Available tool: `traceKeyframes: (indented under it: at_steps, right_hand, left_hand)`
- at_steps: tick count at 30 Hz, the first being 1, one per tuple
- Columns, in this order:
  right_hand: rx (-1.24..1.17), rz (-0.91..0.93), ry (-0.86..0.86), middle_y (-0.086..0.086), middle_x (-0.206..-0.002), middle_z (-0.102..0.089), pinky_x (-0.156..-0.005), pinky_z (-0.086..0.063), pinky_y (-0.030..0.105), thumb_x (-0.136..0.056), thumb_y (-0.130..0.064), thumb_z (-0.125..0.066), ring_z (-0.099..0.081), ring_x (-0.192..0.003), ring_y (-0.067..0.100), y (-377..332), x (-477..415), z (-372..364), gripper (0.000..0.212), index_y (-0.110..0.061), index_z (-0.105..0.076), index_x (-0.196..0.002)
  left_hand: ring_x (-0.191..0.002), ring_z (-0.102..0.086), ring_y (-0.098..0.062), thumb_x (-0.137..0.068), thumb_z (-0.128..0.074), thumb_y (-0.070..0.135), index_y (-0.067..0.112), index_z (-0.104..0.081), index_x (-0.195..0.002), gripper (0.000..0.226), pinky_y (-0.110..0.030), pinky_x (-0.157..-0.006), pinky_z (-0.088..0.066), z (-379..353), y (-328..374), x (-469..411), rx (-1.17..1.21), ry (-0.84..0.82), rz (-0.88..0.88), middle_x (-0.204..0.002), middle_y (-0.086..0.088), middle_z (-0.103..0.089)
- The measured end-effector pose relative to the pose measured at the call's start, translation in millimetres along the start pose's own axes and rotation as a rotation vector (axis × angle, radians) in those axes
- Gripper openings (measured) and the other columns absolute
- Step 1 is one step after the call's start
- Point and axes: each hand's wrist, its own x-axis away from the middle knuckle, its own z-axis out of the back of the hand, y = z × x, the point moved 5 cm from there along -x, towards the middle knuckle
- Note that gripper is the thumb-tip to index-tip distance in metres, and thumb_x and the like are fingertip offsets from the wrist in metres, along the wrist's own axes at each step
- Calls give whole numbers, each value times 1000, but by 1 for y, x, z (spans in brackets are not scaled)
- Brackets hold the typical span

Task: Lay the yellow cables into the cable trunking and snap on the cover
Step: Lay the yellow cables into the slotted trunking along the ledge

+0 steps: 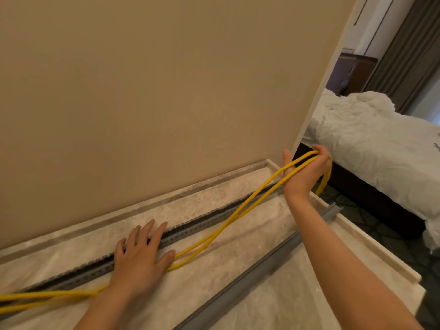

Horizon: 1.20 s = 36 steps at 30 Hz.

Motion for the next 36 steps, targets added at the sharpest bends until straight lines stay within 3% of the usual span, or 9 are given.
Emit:
traceKeyframes:
  at_steps: [2, 4, 7, 10, 13, 17, 24, 31, 36]
  right_hand:
    - [-12, -7, 16, -4, -115, -55, -76, -25, -11, -83, -21, -66, -49, -99, -8, 1, 16, 2, 59, -10, -37, -133]
    - [-36, -54, 23, -19, -97, -45, -76, -36, -2, -82, -14, -67, -51, -90, -10, -4, 38, 7, 54, -7, -40, -128]
    - [52, -17, -23, 8, -110, -46, -85, -43, 30, -72, -17, -77, -47, -104, 27, -19, 67, 6, 55, 0, -42, -112]
    - [44, 1, -22, 26, -115, -43, -82, -32, 22, -71, -15, -77, -43, -107, 36, -40, 91, 13, 56, 6, -42, -109]
    - [-4, 21, 6, 29, -113, -43, -81, -30, 20, -72, -14, -76, -43, -105, 37, -58, 101, 27, 54, 9, -41, -106]
    - [-41, 121, -79, 29, -114, -40, -81, -27, 17, -72, -13, -76, -40, -104, 32, -84, 127, 33, 52, 7, -41, -104]
    - [222, 9, -364, 27, -121, -46, -91, -30, 33, -72, 10, -57, -41, -113, 39, -65, 192, 15, 43, 3, -47, -113]
    - [365, -246, -894, 23, -125, -53, -92, -43, 44, -84, -9, -56, -50, -113, 38, -50, 279, -12, 52, -11, -40, -134]
    - [182, -34, -1070, 10, -132, -51, -96, -37, 35, -88, -22, -61, -45, -122, 27, -105, 349, -30, 43, -12, -49, -128]
  left_hand:
    - [-143, 14, -20, -92, -28, 59, 40, -4, -146, 62, -46, -115, 11, 9, 5, 6, 51, 21, -49, -158, 6, 8]
    - [-143, 15, -17, -92, -30, 58, 38, -16, -146, 59, -43, -114, 15, 20, 15, 14, 58, 62, -143, -158, 7, 3]
    - [-143, -5, -8, -90, -32, 61, 36, -24, -144, 60, -39, -116, 12, 33, 25, 33, 92, 43, -278, -152, 11, -25]
    - [-124, -45, -8, -89, -41, 58, 39, -24, -141, 57, -38, -117, -13, 42, 17, 55, 63, -14, -306, -127, 13, -56]
    - [-93, -59, -11, -91, -44, 52, 39, -40, -129, 40, -29, -81, -46, 54, -6, 70, -24, 16, -284, -102, 10, -64]
    - [-70, -54, -11, -89, -41, 59, 35, -49, -80, 27, -27, -55, -36, 68, -51, 97, -116, -34, -220, -71, 11, -52]
    - [-84, -59, -17, -91, -45, 53, 26, -57, -84, 30, -28, -59, -36, 78, -122, 135, -209, 2, -83, -83, 6, -59]
    - [-94, -58, -20, -89, -50, 37, 27, -58, -98, 16, -31, -71, -42, 74, -175, 178, -146, 98, 37, -102, 2, -62]
    - [-99, -58, -24, -89, -50, 45, 24, -57, -100, 25, -35, -77, -43, 83, -200, 189, -263, 111, 38, -104, -2, -63]
